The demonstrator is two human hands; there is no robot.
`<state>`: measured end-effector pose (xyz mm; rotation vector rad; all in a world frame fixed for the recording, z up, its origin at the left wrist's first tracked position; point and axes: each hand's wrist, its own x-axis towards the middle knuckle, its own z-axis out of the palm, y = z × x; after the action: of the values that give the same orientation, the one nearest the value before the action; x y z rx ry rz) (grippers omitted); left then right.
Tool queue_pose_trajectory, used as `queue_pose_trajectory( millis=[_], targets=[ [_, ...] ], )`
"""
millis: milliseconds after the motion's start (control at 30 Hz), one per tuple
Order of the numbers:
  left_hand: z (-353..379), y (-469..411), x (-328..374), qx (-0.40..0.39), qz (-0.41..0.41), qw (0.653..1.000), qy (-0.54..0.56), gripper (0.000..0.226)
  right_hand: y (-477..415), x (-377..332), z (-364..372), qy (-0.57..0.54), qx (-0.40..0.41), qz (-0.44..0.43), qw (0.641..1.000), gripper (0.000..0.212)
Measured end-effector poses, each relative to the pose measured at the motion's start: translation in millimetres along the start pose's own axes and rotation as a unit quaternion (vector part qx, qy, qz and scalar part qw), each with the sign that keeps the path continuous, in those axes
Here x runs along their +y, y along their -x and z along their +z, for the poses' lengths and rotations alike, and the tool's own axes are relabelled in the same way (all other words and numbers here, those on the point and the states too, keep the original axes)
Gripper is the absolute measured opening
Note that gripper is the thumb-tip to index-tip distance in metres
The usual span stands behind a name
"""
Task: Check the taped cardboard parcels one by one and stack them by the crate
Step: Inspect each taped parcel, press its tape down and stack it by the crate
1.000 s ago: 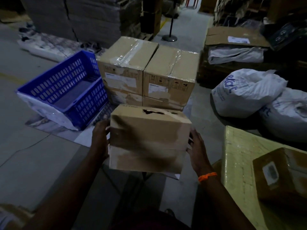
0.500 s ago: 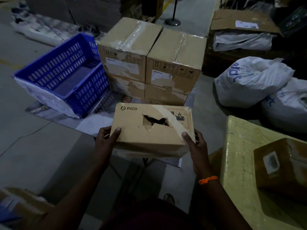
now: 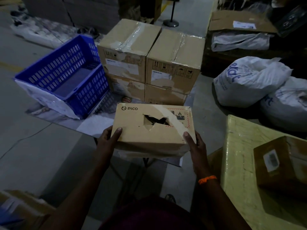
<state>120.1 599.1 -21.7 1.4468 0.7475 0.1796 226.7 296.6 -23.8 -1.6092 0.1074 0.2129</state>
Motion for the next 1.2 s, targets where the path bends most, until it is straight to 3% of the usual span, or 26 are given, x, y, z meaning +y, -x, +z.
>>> queue_pose_trajectory(
  millis=[67, 167, 267, 367, 533, 700, 800, 900, 1000, 1067, 1200],
  targets=[
    [-1, 1, -1, -0.016, -0.031, 0.999, 0.018, 0.087, 6, 4, -5, 0.007, -0.027, 0.011, 1.000, 0.057],
    [-4, 6, -3, -0.029, -0.061, 0.995, 0.068, 0.071, 17, 9, -9, 0.018, -0.057, 0.037, 0.998, 0.046],
    [-11, 8, -10, -0.036, -0.065, 0.995, 0.065, 0.083, 22, 12, -5, 0.053, -0.071, 0.032, 0.996, 0.089],
    [-22, -2, -15, -0.010, -0.079, 0.992, 0.099, 0.085, 21, -2, 7, 0.076, -0.075, -0.016, 0.994, 0.061],
    [-44, -32, -16, 0.031, -0.156, 0.954, 0.254, 0.062, 24, -68, 35, 0.109, -0.105, -0.158, 0.976, 0.050],
    [-46, -55, -27, 0.054, -0.182, 0.953, 0.234, 0.054, 16, -87, 65, 0.133, -0.061, -0.222, 0.964, 0.063],
    [-50, -60, -18, 0.127, -0.118, 0.976, 0.131, 0.036, 14, -86, 73, 0.130, -0.045, -0.217, 0.966, 0.064],
    [-61, -54, -4, 0.189, 0.017, 0.980, -0.058, 0.035, 19, -84, 76, 0.162, -0.037, -0.251, 0.954, 0.044],
    [-59, -37, 29, 0.148, 0.123, 0.977, -0.095, 0.021, 24, -78, 78, 0.225, -0.053, -0.290, 0.928, 0.032],
    [-50, -20, 59, 0.095, 0.168, 0.978, -0.084, 0.020, 25, -72, 81, 0.225, -0.083, -0.252, 0.937, 0.010],
    [-38, -3, 92, 0.027, 0.178, 0.981, -0.069, 0.055, 25, -67, 88, 0.219, -0.059, -0.258, 0.939, 0.023]
  ],
)
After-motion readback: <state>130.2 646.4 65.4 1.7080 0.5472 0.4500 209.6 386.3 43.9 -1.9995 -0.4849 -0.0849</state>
